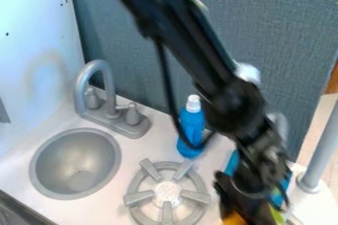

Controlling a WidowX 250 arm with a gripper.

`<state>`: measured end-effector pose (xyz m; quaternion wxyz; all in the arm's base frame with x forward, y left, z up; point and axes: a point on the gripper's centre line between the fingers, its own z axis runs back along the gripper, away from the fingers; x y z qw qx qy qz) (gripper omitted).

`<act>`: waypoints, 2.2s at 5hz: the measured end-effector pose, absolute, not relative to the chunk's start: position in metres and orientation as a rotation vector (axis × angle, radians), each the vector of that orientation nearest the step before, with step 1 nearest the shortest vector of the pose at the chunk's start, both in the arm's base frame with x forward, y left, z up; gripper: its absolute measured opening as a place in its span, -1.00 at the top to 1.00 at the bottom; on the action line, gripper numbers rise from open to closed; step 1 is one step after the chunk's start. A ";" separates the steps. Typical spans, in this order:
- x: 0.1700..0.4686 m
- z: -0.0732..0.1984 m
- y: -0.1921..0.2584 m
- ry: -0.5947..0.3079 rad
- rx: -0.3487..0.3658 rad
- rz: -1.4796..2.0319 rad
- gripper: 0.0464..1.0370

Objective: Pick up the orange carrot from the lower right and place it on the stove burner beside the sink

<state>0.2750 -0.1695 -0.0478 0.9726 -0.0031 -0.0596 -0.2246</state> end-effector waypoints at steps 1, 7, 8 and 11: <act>0.269 -0.034 -0.144 -0.137 0.000 -0.330 -0.04; 0.255 -0.017 0.091 -0.168 0.050 0.418 -0.03; 0.264 -0.034 0.091 -0.152 0.017 0.435 -0.04; 0.322 -0.064 -0.033 -0.145 -0.006 0.250 -0.04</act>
